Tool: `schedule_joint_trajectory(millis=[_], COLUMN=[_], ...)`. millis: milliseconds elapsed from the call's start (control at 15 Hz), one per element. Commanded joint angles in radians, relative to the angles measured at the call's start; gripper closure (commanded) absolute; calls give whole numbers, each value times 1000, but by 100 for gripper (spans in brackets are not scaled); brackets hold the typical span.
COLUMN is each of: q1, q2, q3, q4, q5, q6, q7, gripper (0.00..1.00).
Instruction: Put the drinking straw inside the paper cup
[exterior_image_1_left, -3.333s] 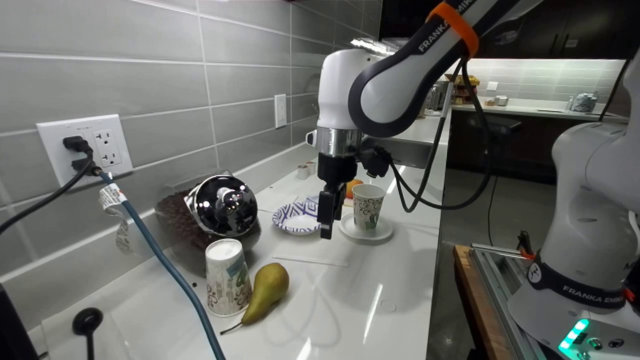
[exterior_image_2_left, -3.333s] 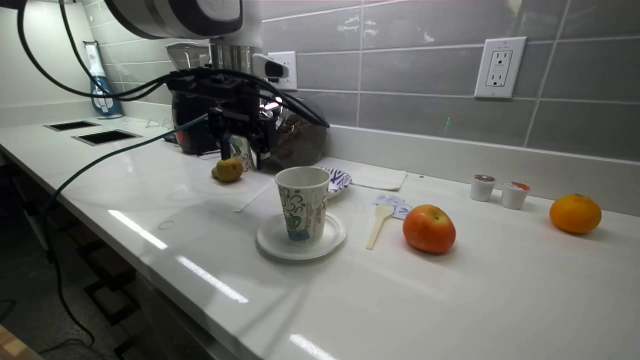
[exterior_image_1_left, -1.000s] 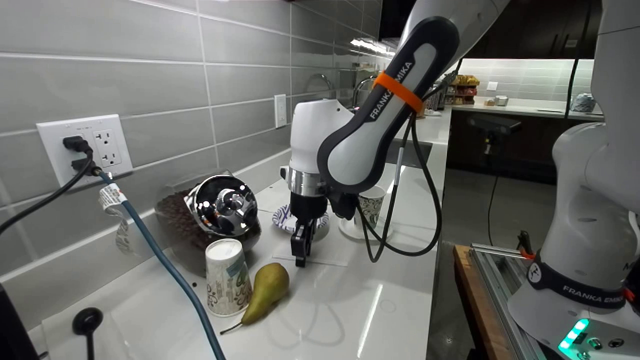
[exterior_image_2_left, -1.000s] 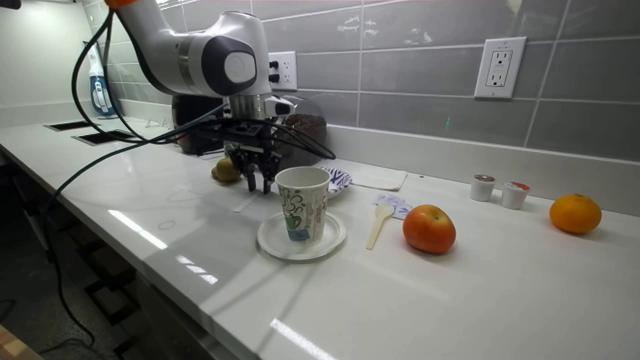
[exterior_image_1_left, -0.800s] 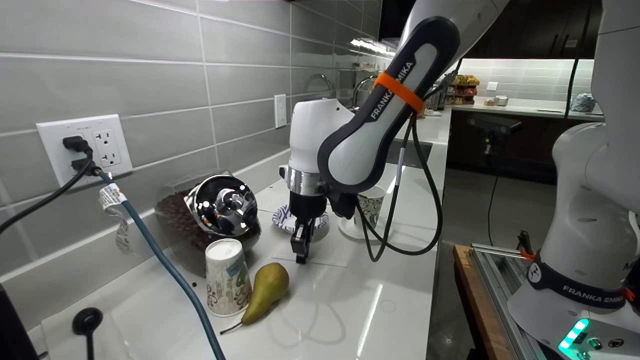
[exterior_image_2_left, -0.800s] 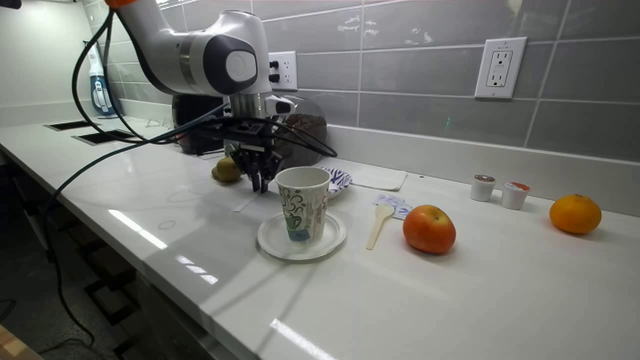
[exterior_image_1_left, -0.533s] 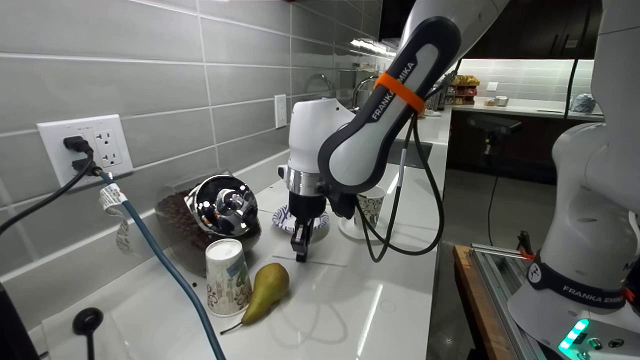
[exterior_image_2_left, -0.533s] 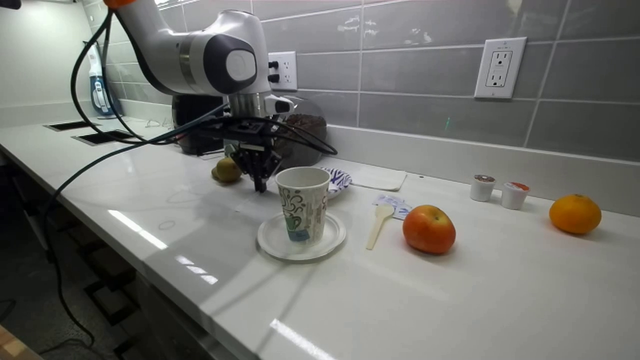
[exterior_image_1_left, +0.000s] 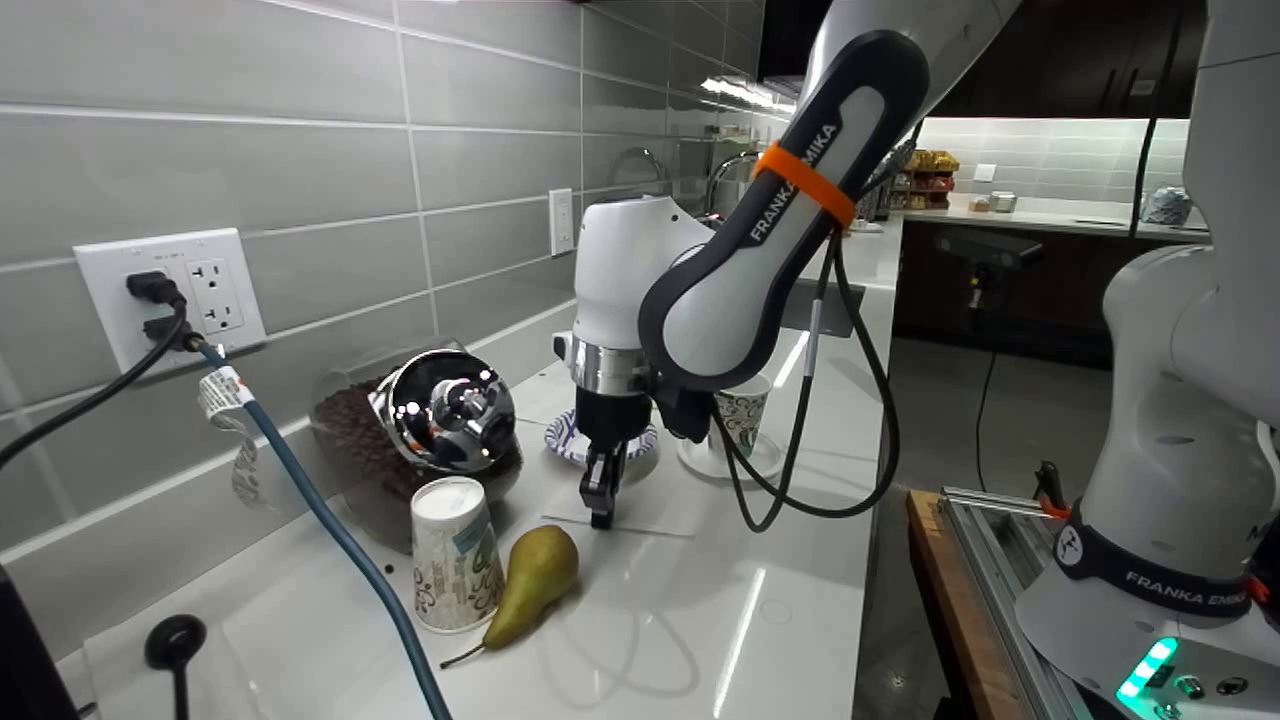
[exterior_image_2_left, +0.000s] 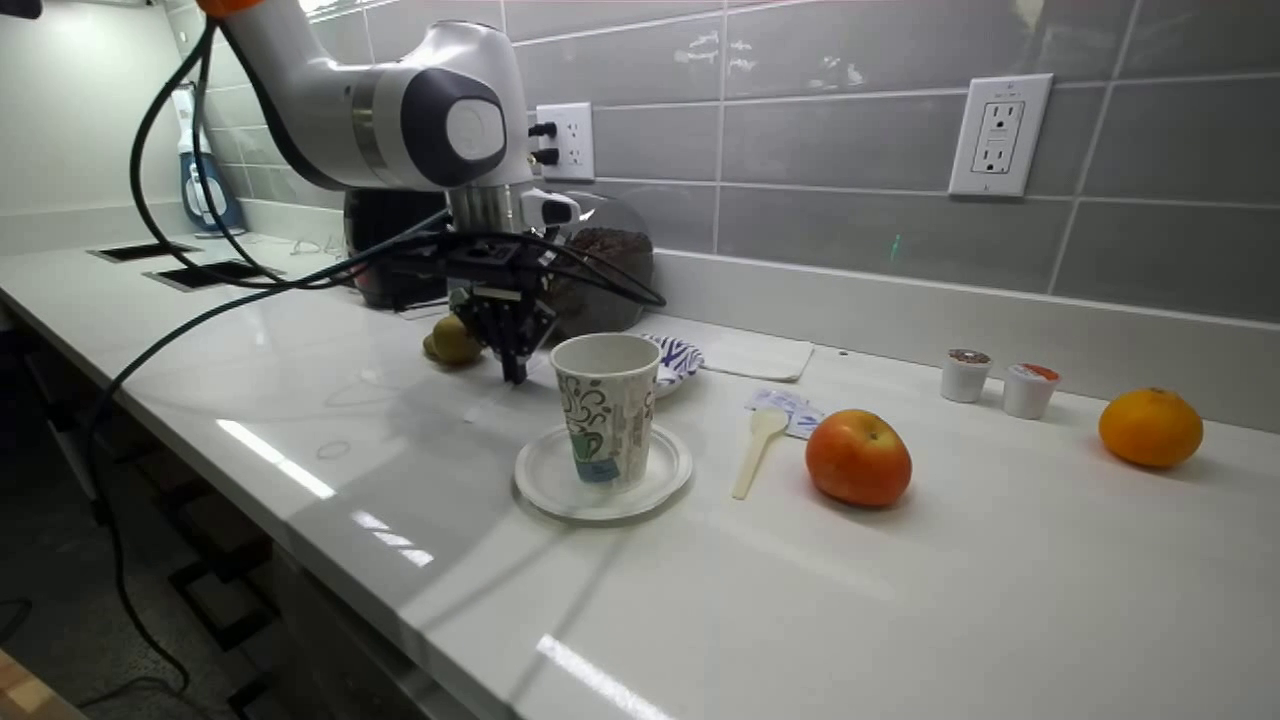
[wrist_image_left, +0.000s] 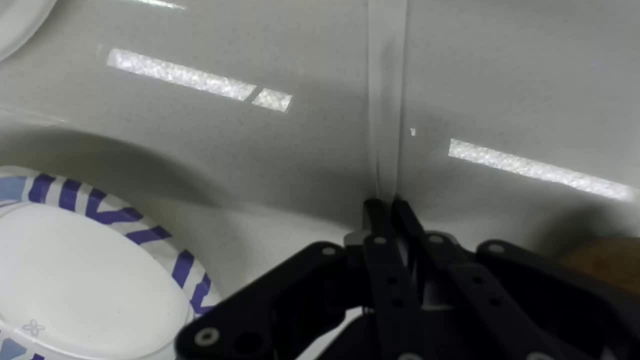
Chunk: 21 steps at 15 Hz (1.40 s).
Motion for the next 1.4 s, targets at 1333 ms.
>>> schedule_joint_trajectory(millis=[1333], q1=[-14], q2=[-338], q3=[31], q4=[-211], q5=[-10], q6=[-54], q7=[317], gripper=[62])
